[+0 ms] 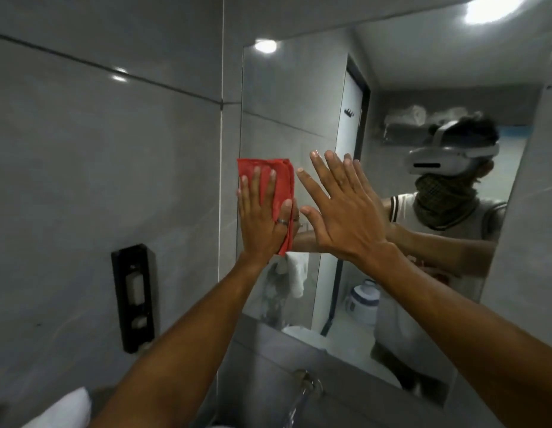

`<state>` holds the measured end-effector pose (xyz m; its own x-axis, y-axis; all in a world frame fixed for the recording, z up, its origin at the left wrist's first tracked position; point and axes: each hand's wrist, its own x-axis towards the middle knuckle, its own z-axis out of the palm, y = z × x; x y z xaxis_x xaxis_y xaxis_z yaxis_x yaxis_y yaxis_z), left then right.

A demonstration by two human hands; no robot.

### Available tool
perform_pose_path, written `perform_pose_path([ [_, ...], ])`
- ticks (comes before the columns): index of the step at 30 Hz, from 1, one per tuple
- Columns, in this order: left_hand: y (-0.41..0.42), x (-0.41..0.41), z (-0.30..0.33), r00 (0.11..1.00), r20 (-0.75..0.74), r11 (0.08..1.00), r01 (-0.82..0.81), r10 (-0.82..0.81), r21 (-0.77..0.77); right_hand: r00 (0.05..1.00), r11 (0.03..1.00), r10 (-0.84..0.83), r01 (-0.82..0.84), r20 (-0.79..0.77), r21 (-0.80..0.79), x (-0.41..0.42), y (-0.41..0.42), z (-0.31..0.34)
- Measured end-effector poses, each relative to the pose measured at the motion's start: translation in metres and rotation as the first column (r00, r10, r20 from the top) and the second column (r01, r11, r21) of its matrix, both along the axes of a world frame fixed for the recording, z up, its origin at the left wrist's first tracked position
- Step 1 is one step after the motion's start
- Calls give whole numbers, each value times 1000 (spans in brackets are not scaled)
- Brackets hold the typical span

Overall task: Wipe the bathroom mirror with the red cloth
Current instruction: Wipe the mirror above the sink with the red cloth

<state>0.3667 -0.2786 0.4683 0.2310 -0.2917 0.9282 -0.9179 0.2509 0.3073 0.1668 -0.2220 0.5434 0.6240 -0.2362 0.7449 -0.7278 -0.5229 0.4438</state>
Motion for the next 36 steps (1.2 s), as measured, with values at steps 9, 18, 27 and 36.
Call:
perform_pose_path([
  [9,6,28,-173,990,-141,995,10,4,96,986,993,98,-106,-137,-55,-30,-14,-102],
  [18,16,-26,-193,962,-272,997,-21,39,68,989,990,129,-133,-78,-52,-94,-11,-142],
  [27,24,-220,-222,998,-64,999,-25,24,-21,991,995,89,-92,-102,-25,-184,-3,-132],
  [36,47,-325,-220,986,97,990,141,-137,-31,997,1000,-2,0,-83,-20,-225,18,-111],
])
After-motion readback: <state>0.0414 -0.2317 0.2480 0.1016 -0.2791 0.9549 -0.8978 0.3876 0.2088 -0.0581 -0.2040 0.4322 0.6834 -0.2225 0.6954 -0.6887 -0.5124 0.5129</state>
